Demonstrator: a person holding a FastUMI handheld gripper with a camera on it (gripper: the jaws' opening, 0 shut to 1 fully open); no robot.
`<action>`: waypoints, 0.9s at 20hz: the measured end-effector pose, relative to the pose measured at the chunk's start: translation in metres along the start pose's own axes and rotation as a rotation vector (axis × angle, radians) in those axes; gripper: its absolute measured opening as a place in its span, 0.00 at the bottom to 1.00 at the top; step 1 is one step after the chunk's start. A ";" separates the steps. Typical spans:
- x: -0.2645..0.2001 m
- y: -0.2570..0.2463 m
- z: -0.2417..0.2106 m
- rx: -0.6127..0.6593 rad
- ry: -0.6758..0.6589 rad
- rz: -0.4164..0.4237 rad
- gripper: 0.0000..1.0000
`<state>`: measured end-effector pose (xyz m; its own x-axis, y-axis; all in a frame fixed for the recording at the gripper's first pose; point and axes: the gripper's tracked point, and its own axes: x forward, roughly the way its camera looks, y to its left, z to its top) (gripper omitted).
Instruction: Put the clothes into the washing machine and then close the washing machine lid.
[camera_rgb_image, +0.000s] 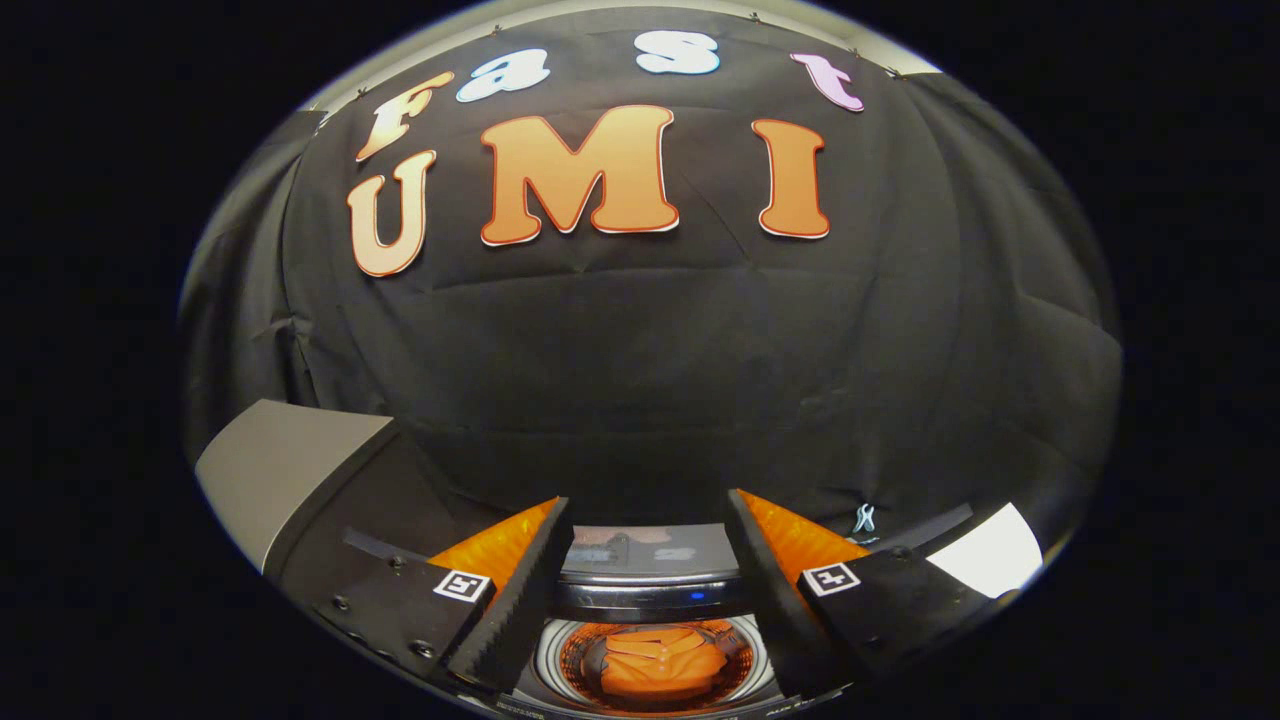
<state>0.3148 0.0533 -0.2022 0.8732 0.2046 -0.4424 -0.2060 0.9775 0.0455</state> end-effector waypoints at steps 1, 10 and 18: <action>-0.003 0.000 -0.003 0.003 0.002 -0.003 0.98; -0.043 0.011 -0.052 0.079 0.048 0.027 0.99; -0.045 0.002 -0.077 0.080 0.089 0.021 0.99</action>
<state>0.2409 0.0420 -0.2508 0.8254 0.2232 -0.5186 -0.1849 0.9747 0.1253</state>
